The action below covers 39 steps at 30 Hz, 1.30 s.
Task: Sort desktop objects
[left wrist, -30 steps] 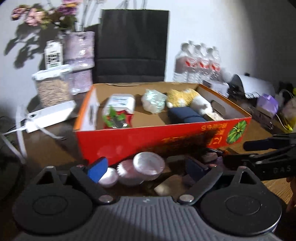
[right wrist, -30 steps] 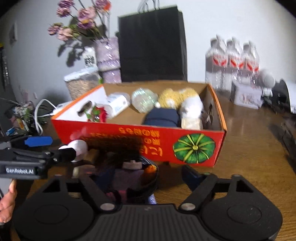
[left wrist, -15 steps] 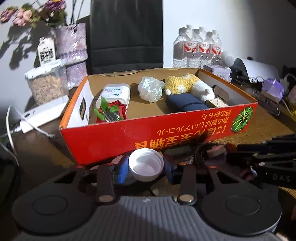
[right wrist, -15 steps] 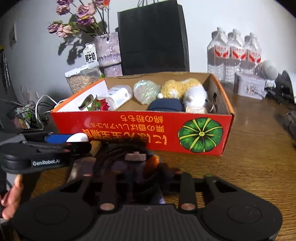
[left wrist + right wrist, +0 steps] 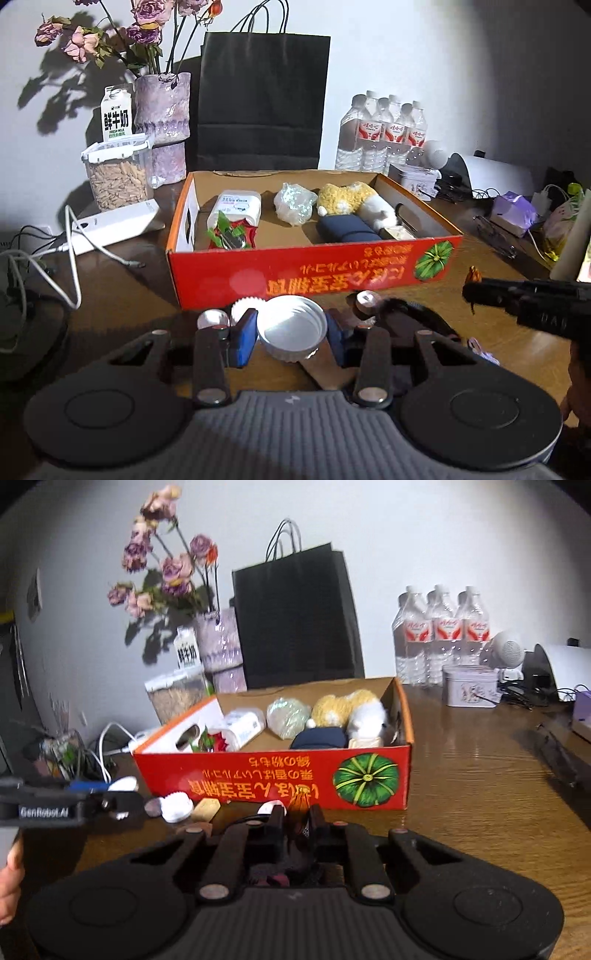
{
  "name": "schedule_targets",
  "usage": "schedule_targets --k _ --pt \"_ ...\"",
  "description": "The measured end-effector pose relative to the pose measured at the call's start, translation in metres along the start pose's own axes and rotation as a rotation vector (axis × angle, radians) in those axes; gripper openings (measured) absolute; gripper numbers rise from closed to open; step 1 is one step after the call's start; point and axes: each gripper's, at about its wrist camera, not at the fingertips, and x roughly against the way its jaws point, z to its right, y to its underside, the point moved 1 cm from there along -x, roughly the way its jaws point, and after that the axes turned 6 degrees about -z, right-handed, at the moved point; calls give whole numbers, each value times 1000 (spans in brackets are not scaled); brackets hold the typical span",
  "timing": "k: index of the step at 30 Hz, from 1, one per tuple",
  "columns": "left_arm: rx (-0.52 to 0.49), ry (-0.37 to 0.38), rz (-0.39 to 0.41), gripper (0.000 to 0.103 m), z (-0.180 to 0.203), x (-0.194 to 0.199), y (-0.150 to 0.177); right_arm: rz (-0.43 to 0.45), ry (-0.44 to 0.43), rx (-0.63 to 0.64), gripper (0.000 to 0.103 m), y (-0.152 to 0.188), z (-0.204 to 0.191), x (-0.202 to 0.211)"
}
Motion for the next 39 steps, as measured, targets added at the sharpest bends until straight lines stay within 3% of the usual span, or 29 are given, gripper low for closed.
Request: schedule_targets --k 12,22,28,39 --pt "26 4 -76 41 1 9 35 -1 38 -37 12 27 19 35" --pt "-11 33 -161 41 11 1 66 -98 53 -5 13 50 21 32" --pt "-40 26 -144 40 13 -1 69 -138 92 14 13 51 16 21" --pt "31 29 -60 40 1 12 40 -104 45 52 13 31 7 28"
